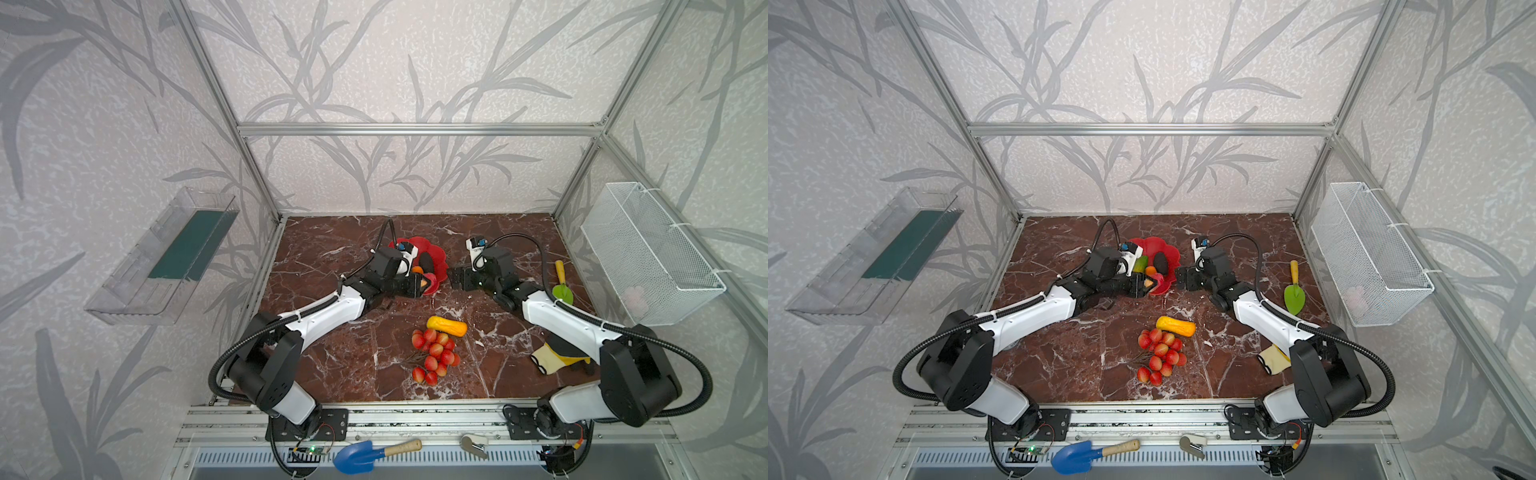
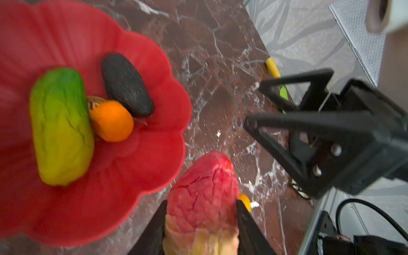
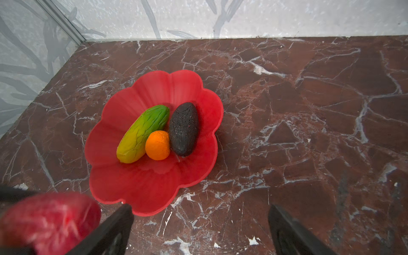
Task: Place and organize the fake fruits in the fruit bowl
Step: 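Grasp the pink peach with the left gripper and lift it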
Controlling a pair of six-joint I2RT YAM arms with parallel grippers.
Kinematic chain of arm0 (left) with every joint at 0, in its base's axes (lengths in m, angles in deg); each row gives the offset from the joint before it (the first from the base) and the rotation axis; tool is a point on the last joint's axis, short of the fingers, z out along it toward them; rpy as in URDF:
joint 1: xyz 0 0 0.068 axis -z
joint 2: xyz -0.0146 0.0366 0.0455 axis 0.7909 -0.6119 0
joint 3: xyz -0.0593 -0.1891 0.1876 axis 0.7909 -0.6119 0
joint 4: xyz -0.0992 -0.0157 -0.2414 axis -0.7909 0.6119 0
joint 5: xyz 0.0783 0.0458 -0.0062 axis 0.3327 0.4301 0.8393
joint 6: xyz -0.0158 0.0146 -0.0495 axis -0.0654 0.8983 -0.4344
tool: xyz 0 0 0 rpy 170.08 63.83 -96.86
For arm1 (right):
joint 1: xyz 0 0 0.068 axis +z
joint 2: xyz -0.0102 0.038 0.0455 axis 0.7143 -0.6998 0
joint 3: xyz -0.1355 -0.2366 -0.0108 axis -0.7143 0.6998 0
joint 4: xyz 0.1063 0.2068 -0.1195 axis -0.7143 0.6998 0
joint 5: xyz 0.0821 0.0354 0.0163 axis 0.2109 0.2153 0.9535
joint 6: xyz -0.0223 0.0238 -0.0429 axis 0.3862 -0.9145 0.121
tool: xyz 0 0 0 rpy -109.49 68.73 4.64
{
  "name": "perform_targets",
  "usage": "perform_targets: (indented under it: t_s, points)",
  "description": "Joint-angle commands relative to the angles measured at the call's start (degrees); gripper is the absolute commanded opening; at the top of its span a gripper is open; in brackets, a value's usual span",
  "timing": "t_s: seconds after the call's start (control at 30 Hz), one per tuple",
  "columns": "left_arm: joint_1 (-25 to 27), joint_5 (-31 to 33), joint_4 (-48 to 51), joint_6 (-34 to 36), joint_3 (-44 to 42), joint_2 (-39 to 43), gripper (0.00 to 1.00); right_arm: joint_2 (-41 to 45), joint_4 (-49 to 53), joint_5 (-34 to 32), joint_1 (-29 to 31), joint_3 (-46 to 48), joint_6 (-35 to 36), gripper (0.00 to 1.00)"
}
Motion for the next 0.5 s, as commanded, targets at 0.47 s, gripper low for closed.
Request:
perform_targets:
  t_s: [0.47]
  points:
    - [-4.0, -4.08, 6.36, 9.1, 10.04, -16.37, 0.48, 3.09, 4.54, 2.09, -0.32, 4.76, 2.19, 0.95]
